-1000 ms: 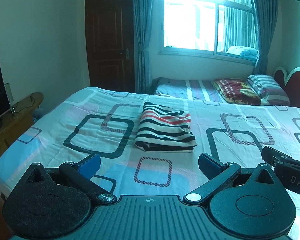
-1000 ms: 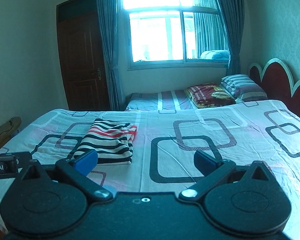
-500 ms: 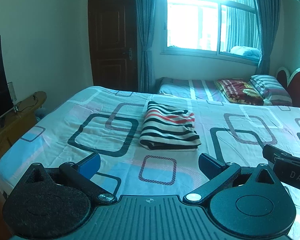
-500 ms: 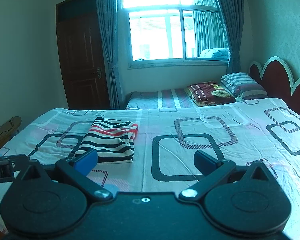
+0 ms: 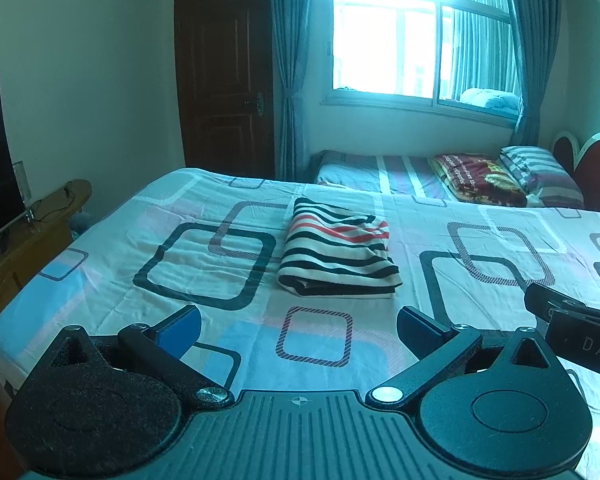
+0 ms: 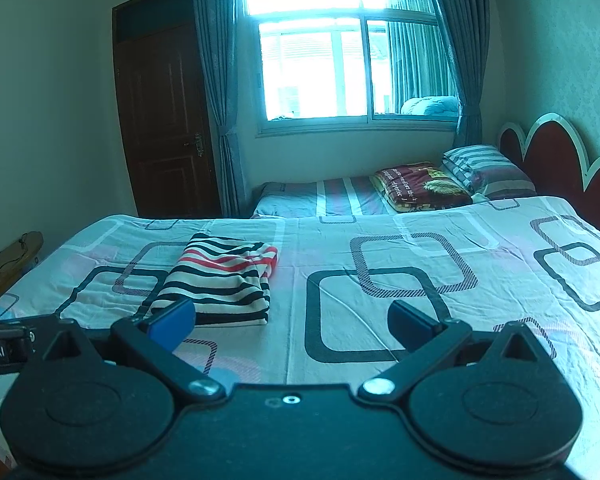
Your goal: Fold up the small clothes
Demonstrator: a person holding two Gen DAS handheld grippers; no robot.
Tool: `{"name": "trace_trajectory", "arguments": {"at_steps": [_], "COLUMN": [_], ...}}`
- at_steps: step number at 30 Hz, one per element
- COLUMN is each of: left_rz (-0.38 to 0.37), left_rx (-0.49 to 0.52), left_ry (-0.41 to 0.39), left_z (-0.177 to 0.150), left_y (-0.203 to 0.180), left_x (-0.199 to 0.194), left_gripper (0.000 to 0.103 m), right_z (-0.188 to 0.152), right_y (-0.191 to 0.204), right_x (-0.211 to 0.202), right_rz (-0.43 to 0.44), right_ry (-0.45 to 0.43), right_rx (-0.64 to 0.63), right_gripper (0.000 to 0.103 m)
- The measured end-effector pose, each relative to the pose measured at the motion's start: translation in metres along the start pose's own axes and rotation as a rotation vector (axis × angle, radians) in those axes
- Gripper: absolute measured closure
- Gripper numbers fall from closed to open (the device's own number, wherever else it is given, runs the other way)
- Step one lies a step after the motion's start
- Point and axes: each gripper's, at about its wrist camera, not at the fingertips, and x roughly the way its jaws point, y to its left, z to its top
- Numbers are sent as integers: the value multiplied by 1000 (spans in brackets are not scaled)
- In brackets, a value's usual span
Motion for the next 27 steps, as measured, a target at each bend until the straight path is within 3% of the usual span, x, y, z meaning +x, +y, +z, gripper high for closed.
{"name": "trace_trajectory", "arguments": {"at_steps": [27], "left_rz": [-21], "left_rx": [3], "left_ry": [12], "left_z": [5], "left_y": [-16], "left_x": [11], "left_gripper": [0], "right_z": [3], "right_y": [-7], "right_x": [8], "right_rz": [7], "right_ry": [20], "right_rx": [-10], "right_gripper": [1]}}
